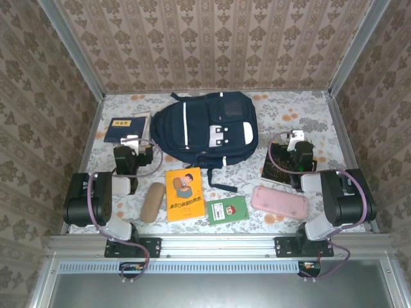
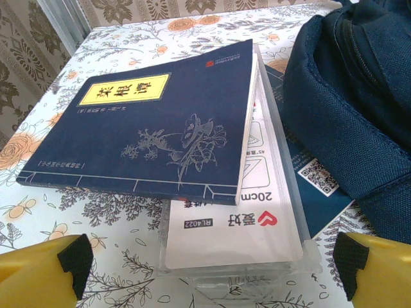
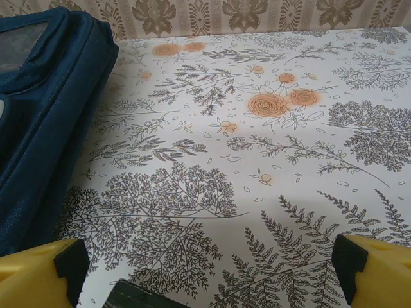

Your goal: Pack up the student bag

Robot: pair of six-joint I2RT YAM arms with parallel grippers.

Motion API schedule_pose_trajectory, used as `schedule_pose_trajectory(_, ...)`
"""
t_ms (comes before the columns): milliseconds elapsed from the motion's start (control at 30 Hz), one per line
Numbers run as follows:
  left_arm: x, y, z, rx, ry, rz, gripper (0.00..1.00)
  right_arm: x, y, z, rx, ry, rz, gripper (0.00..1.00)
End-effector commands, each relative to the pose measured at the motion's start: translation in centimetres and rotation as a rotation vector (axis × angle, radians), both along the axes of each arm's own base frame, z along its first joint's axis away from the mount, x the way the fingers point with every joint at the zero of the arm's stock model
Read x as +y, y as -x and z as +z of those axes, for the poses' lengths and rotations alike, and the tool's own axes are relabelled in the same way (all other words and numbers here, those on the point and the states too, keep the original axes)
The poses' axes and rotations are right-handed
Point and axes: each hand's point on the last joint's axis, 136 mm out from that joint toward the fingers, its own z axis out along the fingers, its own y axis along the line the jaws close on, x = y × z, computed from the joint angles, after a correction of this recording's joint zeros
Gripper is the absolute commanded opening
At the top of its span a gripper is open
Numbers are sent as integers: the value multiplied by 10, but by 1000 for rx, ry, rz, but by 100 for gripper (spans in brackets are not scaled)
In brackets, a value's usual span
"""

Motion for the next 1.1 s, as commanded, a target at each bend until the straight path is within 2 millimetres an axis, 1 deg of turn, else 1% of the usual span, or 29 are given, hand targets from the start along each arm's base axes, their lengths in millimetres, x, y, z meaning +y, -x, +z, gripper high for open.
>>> schedule_pose_trajectory(0, -1, -7, 13, -35, 10, -11, 100, 5, -2, 7, -16, 5, 21, 100)
schedule_pose_trajectory(700, -1, -7, 12, -32, 13, -13, 100, 4, -1, 7, -19, 3, 20, 100)
schedule_pose_trajectory(800, 0, -7, 15, -42, 10, -10, 100, 5, 0, 7, -22, 3, 22, 100)
schedule_pose_trajectory(867, -2, -4, 21, -45, 3, -13, 100, 5, -1, 9, -23, 10, 16, 100)
schedule_pose_trajectory(933, -3, 2, 41, -74, -28, 7, 100, 3, 3, 21, -4, 40, -12, 100)
schedule_pose_trajectory(967, -8, 6, 51, -80, -47, -4, 100, 4, 4, 28, 11, 44, -12, 100)
schedule_pose_trajectory(1000, -16, 10, 64, -86, -60, -34, 100, 6, 6, 46, -4, 47, -11, 100)
schedule_pose_trajectory(1067, -36, 17, 101, -149, -74, -90, 100, 10, 10, 78, -57, 33, -32, 100)
